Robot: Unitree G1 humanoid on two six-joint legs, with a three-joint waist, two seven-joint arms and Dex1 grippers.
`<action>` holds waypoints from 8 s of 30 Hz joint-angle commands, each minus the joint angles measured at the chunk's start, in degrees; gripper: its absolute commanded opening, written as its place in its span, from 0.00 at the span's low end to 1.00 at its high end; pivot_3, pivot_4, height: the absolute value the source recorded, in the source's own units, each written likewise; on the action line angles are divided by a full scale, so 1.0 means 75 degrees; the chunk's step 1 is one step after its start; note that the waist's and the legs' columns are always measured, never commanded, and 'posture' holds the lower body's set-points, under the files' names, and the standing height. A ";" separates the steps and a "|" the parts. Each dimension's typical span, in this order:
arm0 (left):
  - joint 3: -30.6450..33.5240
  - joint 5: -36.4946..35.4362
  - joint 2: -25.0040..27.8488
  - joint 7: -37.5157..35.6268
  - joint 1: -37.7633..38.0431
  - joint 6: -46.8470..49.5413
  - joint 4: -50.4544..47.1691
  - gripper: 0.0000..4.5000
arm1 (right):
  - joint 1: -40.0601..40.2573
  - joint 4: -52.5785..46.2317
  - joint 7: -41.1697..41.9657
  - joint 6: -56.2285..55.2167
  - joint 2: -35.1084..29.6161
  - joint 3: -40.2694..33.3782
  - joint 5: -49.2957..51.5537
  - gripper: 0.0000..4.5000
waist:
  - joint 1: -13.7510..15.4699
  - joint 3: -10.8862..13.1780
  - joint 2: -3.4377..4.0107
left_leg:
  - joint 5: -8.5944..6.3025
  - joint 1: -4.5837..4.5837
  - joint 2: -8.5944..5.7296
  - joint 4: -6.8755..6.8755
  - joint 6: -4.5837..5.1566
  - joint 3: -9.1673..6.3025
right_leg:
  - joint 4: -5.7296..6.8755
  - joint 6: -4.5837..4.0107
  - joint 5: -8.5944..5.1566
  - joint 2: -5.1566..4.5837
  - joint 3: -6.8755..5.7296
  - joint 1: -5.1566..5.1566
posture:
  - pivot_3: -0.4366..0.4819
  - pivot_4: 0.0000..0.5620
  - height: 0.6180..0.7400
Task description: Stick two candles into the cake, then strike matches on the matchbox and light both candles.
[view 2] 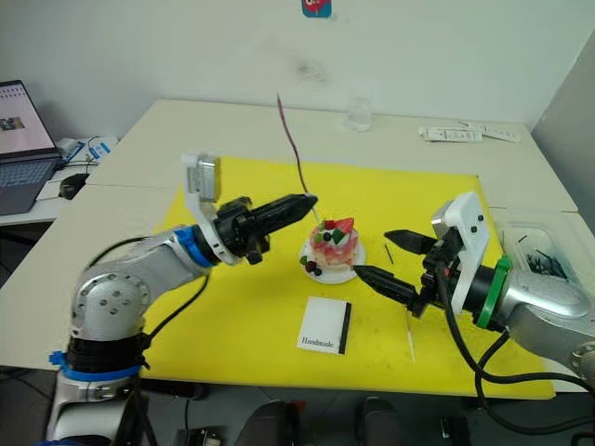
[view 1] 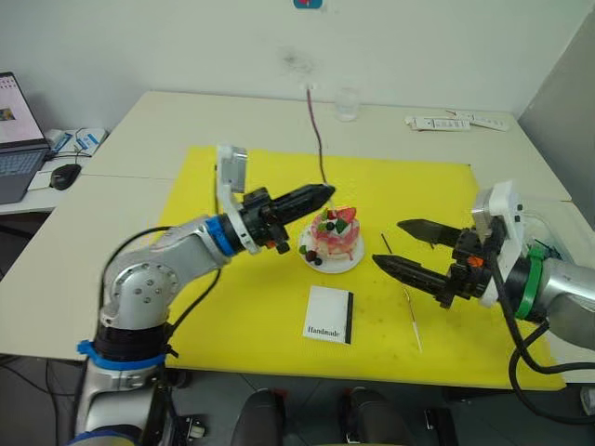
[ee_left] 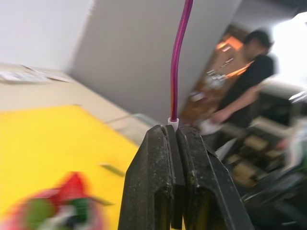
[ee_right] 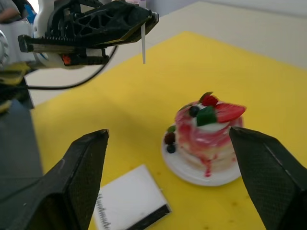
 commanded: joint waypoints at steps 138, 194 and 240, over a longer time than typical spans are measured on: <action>-0.0059 0.4775 -0.1998 -0.1716 0.0264 -0.3584 0.2890 0.99 | -0.0688 -0.0776 0.1151 0.0711 0.2386 0.1313 -0.4024 0.93 | -0.0012 -0.0002 0.0000 | 0.0000 -0.0076 0.0003 0.0121 0.0001 -0.0018 | 0.0065 0.0030 0.0027 0.0005 -0.0015 -0.0043 | 0.48 0.27 0.72; -0.1619 0.3648 0.1370 -0.5086 0.2063 -0.2123 -0.1113 1.00 | 0.3683 -0.2100 -0.1141 0.3631 0.4176 -0.1079 -0.4086 0.01 | -0.0021 -0.0002 0.0020 | 0.0000 -0.0071 0.0011 0.0124 0.0000 -0.0008 | 0.0058 -0.0044 0.0007 -0.0030 -0.0007 -0.0050 | 0.48 0.27 0.72; -0.2103 0.3090 0.0550 -0.4963 0.0693 -0.1568 -0.1438 1.00 | 0.5580 0.2043 0.6709 0.0543 -0.0855 -0.4304 -0.6433 0.69 | -0.0009 0.0006 0.0032 | 0.0000 -0.0067 -0.0008 0.0134 0.0002 -0.0025 | 0.0055 0.0004 0.0029 0.0006 -0.0024 -0.0029 | 0.48 0.27 0.72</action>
